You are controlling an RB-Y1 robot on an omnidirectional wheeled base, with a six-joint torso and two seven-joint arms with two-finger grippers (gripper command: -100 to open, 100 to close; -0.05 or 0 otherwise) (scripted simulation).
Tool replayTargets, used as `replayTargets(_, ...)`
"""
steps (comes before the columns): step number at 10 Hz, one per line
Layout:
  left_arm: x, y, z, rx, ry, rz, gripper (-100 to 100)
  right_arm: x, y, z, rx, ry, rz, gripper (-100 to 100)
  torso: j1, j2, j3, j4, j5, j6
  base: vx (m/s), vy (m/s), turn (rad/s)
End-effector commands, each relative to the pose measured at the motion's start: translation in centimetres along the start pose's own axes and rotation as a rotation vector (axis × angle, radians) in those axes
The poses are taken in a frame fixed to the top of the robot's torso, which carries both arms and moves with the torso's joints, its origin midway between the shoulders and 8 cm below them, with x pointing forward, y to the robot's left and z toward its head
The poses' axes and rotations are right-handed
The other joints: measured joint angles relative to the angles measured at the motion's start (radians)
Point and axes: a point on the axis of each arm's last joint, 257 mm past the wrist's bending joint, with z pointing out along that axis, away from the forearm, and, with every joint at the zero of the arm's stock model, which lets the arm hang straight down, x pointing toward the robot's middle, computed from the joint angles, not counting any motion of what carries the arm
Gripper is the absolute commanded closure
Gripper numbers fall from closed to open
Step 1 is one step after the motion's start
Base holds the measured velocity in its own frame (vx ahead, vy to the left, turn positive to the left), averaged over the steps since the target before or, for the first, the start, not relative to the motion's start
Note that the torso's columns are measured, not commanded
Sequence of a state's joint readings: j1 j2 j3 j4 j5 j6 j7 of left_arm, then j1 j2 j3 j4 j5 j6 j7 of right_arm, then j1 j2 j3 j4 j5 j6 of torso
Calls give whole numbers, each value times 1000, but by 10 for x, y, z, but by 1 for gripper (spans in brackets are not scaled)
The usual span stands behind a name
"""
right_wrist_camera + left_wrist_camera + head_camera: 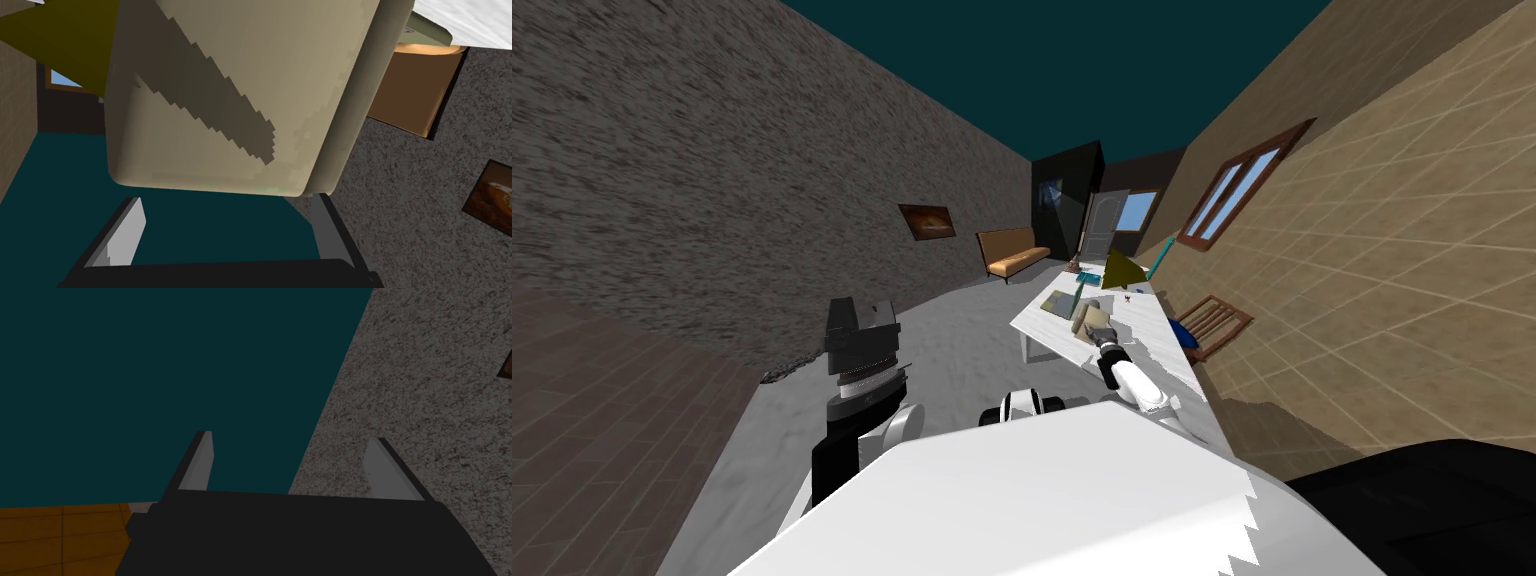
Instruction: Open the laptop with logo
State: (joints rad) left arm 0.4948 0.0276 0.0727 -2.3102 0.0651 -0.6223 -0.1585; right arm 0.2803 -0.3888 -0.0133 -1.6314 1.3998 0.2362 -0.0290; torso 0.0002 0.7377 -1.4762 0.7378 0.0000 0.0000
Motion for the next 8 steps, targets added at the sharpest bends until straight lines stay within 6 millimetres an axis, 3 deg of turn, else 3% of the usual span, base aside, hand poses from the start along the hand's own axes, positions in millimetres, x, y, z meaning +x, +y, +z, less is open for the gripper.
replayTargets(1, 0, 0, 0, 0, 0, 0, 0, 7, -14, 1, 40, 6, -83, -100, 0, 0, 0, 0, 0, 0, 62, 35, 42)
replayTargets(4, 0, 0, 0, 0, 0, 0, 0, 16, -55, 5, 133, 17, -284, -100, -1, -4, -1, -1, -1, -2, 104, 63, 122)
replayTargets(8, 0, 0, 0, 0, 0, 0, 0, 13, -104, 5, 237, 9, -527, -100, -7, -8, -4, -2, -3, -4, 145, 68, 131)
